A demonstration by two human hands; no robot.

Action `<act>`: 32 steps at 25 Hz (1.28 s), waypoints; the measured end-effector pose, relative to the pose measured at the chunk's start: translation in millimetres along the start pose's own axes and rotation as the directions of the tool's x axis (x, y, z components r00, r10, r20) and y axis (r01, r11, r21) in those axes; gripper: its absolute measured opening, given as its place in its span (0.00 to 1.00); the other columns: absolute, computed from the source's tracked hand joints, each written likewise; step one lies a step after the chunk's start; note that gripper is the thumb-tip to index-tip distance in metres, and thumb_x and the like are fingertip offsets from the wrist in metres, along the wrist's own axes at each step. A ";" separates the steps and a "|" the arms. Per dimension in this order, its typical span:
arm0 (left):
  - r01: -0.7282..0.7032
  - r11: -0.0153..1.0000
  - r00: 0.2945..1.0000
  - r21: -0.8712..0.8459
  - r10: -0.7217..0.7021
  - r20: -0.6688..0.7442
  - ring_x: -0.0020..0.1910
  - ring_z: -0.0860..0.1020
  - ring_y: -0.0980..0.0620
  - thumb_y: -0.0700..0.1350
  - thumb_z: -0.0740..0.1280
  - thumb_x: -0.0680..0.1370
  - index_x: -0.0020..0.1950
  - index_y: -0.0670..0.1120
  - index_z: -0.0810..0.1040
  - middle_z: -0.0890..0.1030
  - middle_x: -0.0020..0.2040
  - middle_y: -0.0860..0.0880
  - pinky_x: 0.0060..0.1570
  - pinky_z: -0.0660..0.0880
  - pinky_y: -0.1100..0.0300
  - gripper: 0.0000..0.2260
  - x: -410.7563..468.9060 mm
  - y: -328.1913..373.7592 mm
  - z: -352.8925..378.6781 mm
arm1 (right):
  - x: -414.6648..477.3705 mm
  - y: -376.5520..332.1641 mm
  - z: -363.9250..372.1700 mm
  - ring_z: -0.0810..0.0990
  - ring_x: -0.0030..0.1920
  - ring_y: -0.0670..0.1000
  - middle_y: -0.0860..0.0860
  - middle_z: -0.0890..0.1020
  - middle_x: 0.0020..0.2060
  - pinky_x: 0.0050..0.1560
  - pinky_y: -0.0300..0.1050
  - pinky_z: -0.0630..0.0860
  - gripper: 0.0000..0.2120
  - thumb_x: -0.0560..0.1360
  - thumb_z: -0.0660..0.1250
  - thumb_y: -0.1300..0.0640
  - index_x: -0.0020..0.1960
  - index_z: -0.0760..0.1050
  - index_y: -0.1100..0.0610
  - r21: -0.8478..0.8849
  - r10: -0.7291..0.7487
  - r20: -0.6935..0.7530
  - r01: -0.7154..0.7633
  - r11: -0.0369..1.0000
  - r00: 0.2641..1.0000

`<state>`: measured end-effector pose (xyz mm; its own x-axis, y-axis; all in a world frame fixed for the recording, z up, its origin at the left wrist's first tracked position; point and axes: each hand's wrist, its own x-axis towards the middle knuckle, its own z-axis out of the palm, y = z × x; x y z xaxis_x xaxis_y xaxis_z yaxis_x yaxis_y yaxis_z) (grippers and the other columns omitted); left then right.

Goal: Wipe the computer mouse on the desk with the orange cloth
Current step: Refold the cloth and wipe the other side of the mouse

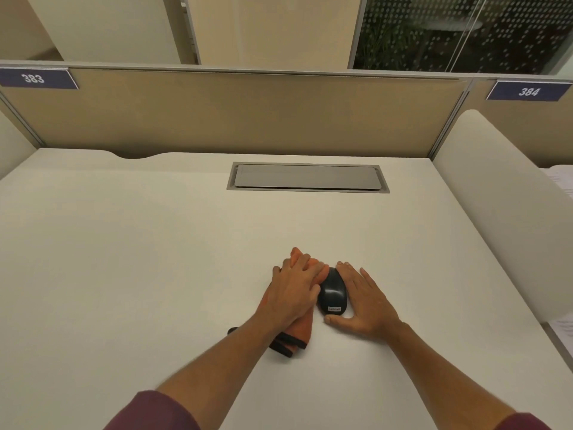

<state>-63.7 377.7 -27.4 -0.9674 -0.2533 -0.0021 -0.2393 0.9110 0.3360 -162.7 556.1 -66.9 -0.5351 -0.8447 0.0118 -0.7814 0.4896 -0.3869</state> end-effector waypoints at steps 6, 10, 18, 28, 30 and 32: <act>0.097 0.987 0.994 -0.129 -0.103 -0.043 0.65 0.70 0.44 0.47 0.58 0.81 0.66 0.53 0.73 0.71 0.69 0.48 0.63 0.67 0.45 0.14 20.8 6.2 -12.5 | 0.0 -0.7 0.1 0.49 0.78 0.43 0.47 0.54 0.78 0.78 0.47 0.44 0.51 0.68 0.63 0.26 0.79 0.46 0.51 0.008 0.005 -0.011 -0.005 1.000 1.000; -0.012 1.000 0.997 0.020 0.010 0.074 0.67 0.68 0.40 0.46 0.58 0.81 0.70 0.54 0.70 0.67 0.73 0.46 0.66 0.65 0.40 0.16 27.1 19.2 -8.9 | 1.0 -3.6 -2.8 0.49 0.78 0.42 0.44 0.54 0.78 0.78 0.49 0.45 0.50 0.68 0.65 0.28 0.78 0.45 0.48 0.057 -0.005 -0.021 0.007 0.998 1.000; 0.063 0.983 0.994 0.171 -0.077 0.075 0.67 0.68 0.40 0.46 0.58 0.83 0.69 0.51 0.71 0.68 0.71 0.44 0.67 0.65 0.40 0.15 34.6 5.2 -13.7 | 0.9 0.7 0.8 0.48 0.77 0.42 0.47 0.55 0.78 0.79 0.48 0.45 0.51 0.68 0.63 0.26 0.79 0.47 0.51 0.004 0.006 -0.009 -0.006 1.000 1.000; 0.090 0.995 0.995 -0.042 -0.088 0.036 0.64 0.69 0.43 0.44 0.56 0.81 0.67 0.52 0.72 0.70 0.69 0.46 0.63 0.66 0.44 0.15 28.9 6.8 -6.6 | 1.2 0.8 1.4 0.49 0.77 0.42 0.47 0.56 0.78 0.79 0.50 0.48 0.50 0.68 0.64 0.27 0.78 0.49 0.52 -0.004 0.011 -0.023 -0.011 1.000 1.000; 0.148 0.972 0.988 -0.185 -0.152 -0.008 0.66 0.69 0.43 0.45 0.56 0.82 0.70 0.52 0.70 0.70 0.71 0.47 0.65 0.67 0.45 0.17 29.0 4.0 -8.1 | 0.6 1.5 2.2 0.49 0.77 0.42 0.47 0.56 0.78 0.79 0.49 0.47 0.51 0.68 0.63 0.26 0.78 0.49 0.52 -0.015 0.015 -0.025 -0.016 1.000 1.000; 0.184 0.941 0.981 -0.285 -0.192 0.000 0.69 0.67 0.42 0.46 0.57 0.82 0.75 0.53 0.65 0.68 0.73 0.47 0.68 0.66 0.43 0.20 27.8 6.0 -9.0 | 0.9 1.7 3.0 0.48 0.77 0.42 0.47 0.55 0.78 0.79 0.50 0.47 0.51 0.68 0.63 0.26 0.79 0.48 0.52 -0.014 0.020 -0.034 -0.020 1.000 0.999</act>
<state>-91.3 373.2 -16.9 -0.9035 -0.4235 -0.0665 -0.3793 0.7176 0.5841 -163.6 555.5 -70.3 -0.5608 -0.8272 0.0355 -0.7749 0.5093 -0.3743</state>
